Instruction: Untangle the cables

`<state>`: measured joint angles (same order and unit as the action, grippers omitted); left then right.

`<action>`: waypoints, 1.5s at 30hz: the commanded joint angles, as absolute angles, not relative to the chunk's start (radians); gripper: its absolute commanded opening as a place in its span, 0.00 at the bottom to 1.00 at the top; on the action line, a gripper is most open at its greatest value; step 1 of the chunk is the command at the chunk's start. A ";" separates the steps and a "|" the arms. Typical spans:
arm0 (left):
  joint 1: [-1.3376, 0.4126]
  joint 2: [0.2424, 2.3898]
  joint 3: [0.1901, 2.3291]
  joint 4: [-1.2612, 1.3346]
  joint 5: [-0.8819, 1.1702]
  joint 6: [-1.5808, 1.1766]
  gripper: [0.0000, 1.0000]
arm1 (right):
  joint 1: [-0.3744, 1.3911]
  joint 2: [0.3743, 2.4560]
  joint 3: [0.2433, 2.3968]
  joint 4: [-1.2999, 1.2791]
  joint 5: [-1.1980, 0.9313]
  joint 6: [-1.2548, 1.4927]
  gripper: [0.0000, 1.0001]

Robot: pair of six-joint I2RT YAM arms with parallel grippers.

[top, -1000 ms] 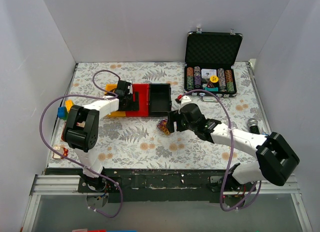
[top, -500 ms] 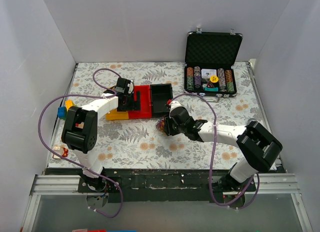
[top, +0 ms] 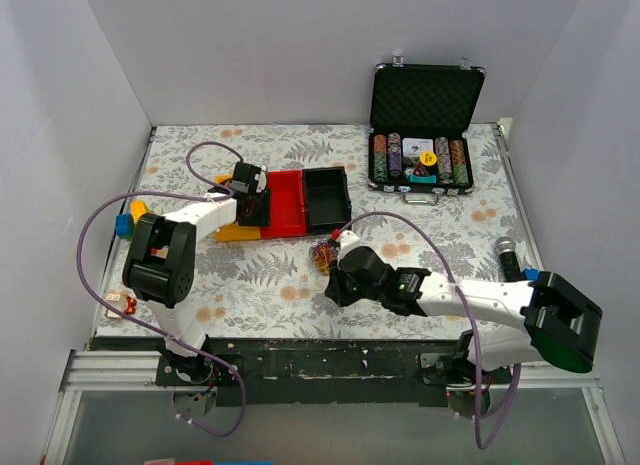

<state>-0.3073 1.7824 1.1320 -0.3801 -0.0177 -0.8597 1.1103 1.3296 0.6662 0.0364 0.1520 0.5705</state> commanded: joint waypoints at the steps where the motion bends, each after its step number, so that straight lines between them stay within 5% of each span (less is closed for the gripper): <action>1: -0.313 1.677 1.066 -0.342 -0.015 -0.818 0.34 | 1.127 1.241 0.676 -0.067 0.193 0.612 0.11; 3: -0.314 1.657 1.039 -0.333 -0.014 -0.808 0.33 | 1.127 1.207 0.699 -0.110 0.230 0.598 0.13; 9: -0.313 1.620 1.000 -0.336 -0.012 -0.798 0.33 | 1.098 1.158 0.779 -0.141 0.325 0.523 0.51; 17: -0.331 1.606 0.996 -0.362 0.051 -0.822 0.34 | 0.960 1.348 0.873 -0.035 0.304 0.466 0.62; 38: -0.482 1.514 0.919 -0.370 0.057 -0.778 0.36 | 0.810 1.457 0.959 -0.149 0.479 0.480 0.63; 45: -0.557 1.562 0.969 -0.420 0.086 -0.759 0.43 | 0.769 1.482 0.916 -0.163 0.462 0.489 0.46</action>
